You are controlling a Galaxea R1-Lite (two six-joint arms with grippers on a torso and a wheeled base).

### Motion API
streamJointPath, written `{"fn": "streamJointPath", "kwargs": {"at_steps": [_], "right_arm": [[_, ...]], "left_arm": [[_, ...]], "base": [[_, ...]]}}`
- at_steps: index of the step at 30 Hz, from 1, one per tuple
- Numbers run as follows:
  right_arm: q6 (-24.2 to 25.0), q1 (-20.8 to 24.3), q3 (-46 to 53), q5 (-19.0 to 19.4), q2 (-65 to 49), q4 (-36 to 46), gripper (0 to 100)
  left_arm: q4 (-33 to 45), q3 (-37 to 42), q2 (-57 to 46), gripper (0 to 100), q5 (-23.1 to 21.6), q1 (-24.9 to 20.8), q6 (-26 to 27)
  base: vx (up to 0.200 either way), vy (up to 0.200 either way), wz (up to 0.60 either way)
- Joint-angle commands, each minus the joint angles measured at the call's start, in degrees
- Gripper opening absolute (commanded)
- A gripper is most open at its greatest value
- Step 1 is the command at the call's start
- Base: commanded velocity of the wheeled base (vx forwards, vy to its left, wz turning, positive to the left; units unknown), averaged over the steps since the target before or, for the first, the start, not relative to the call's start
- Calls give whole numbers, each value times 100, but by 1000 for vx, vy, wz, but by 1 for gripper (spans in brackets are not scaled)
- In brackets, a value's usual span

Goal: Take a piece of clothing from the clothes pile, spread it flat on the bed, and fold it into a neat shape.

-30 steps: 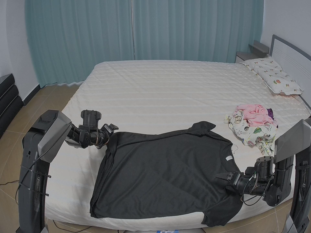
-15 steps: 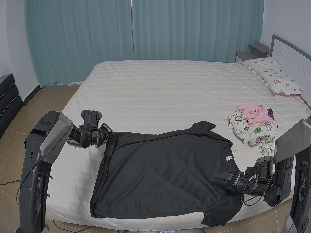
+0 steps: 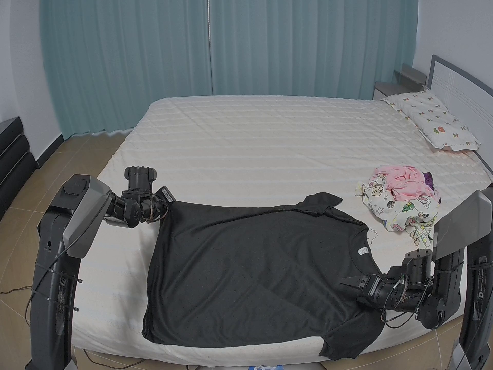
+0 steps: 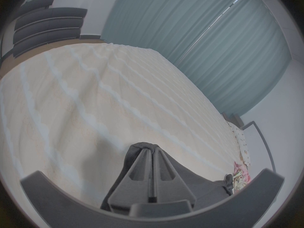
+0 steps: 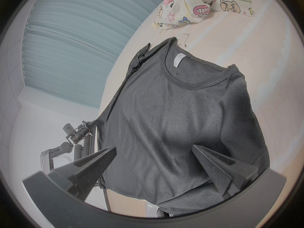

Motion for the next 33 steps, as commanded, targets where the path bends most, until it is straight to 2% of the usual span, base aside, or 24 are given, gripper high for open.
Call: {"fn": "streamJointPath", "kwargs": {"at_steps": [1, 7, 8, 20, 30, 33], "right_arm": [[0, 8, 0, 3, 18, -102, 100], [0, 8, 0, -6, 18, -102, 100], [0, 8, 0, 3, 18, -102, 100], [0, 8, 0, -6, 18, -102, 100], [0, 8, 0, -6, 18, -102, 100], [0, 8, 0, 3, 18, -102, 100]], "left_arm": [[-6, -29, 64, 0, -3, 19, 17], [12, -152, 205, 0, -12, 81, 61], [12, -152, 205, 100, -12, 81, 61], [12, -187, 222, 100, -12, 213, 52], [161, -231, 310, 100, -478, 195, 17], [143, -301, 442, 100, -495, 178, 8]], "base": [[0, 0, 0], [0, 0, 0], [0, 0, 0], [0, 0, 0], [0, 0, 0], [0, 0, 0]]}}
